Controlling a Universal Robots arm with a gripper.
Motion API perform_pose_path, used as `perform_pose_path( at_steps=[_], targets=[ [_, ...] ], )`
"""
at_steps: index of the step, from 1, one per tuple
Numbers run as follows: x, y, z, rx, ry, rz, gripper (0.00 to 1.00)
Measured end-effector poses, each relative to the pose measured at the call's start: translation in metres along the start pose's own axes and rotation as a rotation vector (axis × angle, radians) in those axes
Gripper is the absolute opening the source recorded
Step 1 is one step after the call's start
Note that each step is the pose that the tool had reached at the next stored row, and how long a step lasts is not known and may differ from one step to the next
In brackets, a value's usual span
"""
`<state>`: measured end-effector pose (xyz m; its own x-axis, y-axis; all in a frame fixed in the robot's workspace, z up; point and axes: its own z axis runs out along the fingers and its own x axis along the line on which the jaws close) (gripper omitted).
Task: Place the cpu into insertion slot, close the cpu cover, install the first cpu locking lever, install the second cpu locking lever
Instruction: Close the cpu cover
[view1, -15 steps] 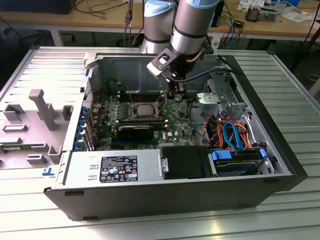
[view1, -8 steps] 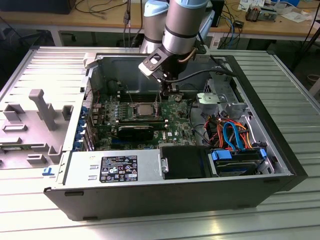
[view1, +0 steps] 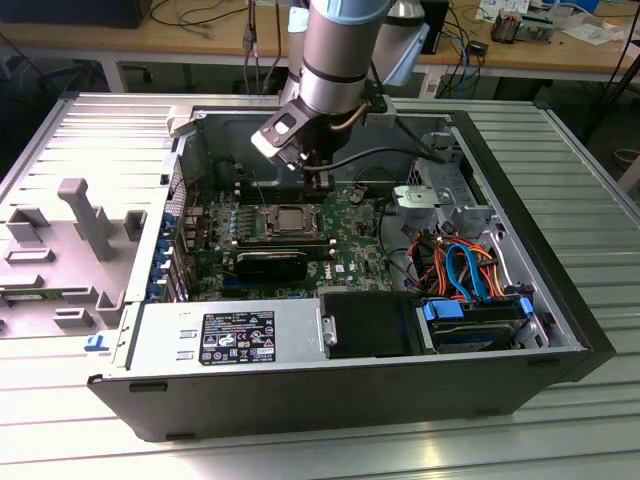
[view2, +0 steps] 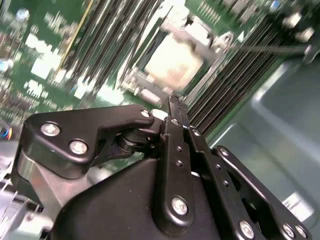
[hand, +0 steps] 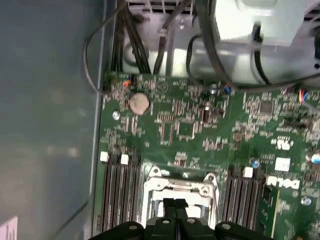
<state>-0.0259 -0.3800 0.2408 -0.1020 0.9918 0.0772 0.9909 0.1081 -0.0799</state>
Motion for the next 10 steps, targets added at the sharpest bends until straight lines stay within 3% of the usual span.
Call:
perform_pose_path(
  at_steps=[4, 10],
  targets=[
    [0.0013, -0.0187, 0.0106, 0.0000, 0.0001, 0.000, 0.11],
    [0.0016, -0.0311, 0.0262, 0.0000, 0.0001, 0.000, 0.11]
  ],
)
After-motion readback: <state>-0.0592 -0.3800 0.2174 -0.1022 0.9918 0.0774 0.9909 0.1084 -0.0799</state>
